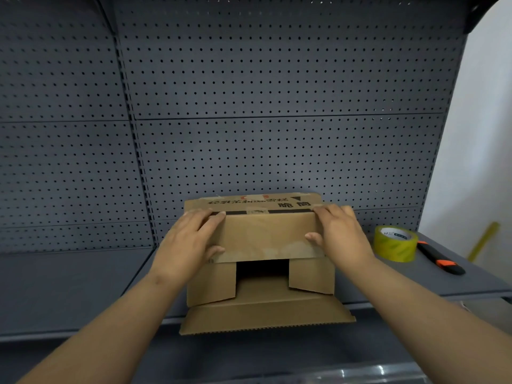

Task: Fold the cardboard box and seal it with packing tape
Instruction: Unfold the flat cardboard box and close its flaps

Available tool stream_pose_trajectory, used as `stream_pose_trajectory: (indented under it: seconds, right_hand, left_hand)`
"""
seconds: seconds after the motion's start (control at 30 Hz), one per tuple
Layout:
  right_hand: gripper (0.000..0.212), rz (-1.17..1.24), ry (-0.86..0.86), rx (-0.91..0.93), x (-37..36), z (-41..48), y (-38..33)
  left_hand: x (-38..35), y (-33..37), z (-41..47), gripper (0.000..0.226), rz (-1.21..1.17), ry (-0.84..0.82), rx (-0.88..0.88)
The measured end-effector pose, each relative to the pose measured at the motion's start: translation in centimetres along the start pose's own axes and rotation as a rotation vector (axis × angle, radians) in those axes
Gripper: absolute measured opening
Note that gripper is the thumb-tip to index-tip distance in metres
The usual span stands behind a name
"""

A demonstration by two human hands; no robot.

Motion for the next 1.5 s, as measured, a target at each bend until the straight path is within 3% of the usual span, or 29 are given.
stream_pose_trajectory:
  seconds: [0.13,0.27,0.33,0.43,0.63,0.73,0.93,1.5]
  right_hand:
    - [0.078,0.029,-0.030,0.149,-0.3,-2.8,-2.7]
    - [0.103,0.031,-0.410,0.390,-1.3,-6.9,-4.8]
    - [0.110,-0.079,-0.493,0.518,-2.5,-8.3,-4.7]
    - [0.115,-0.318,-0.371,0.569,-4.3,-8.7,-4.0]
    - [0.125,-0.272,-0.056,0.267,-4.2,-4.7,-4.0]
    - [0.129,-0.284,-0.026,0.191,-5.1,-3.8,-4.0]
    - [0.126,-0.319,0.023,0.195,-4.9,-3.5,-3.3]
    - [0.114,-0.216,0.010,0.324,-3.7,-2.6,0.7]
  left_hand:
    - [-0.1,-0.2,-0.2,0.068,0.028,-0.014,0.036]
    - [-0.3,-0.2,-0.3,0.067,0.047,-0.012,0.037]
    - [-0.4,-0.2,-0.5,0.066,0.055,-0.006,0.039]
    - [-0.5,-0.1,-1.0,0.066,0.068,0.001,0.024]
    - [-0.5,0.2,-1.8,0.068,0.103,0.012,0.028]
    - [-0.6,0.5,-2.1,0.078,0.160,0.042,0.012]
    - [-2.0,3.4,-2.3,0.124,0.231,0.028,-0.066]
    - [-3.8,13.2,1.8,0.136,0.165,0.021,-0.136]
Point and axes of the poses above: each hand's wrist, its own z-axis towards the middle knuckle, its own x-axis out of the back of the hand, y = z × x, the point moved 3 cm from there along z, towards the middle knuckle, and after that the axes turned 8 degrees about z, right-handed, at the moved point
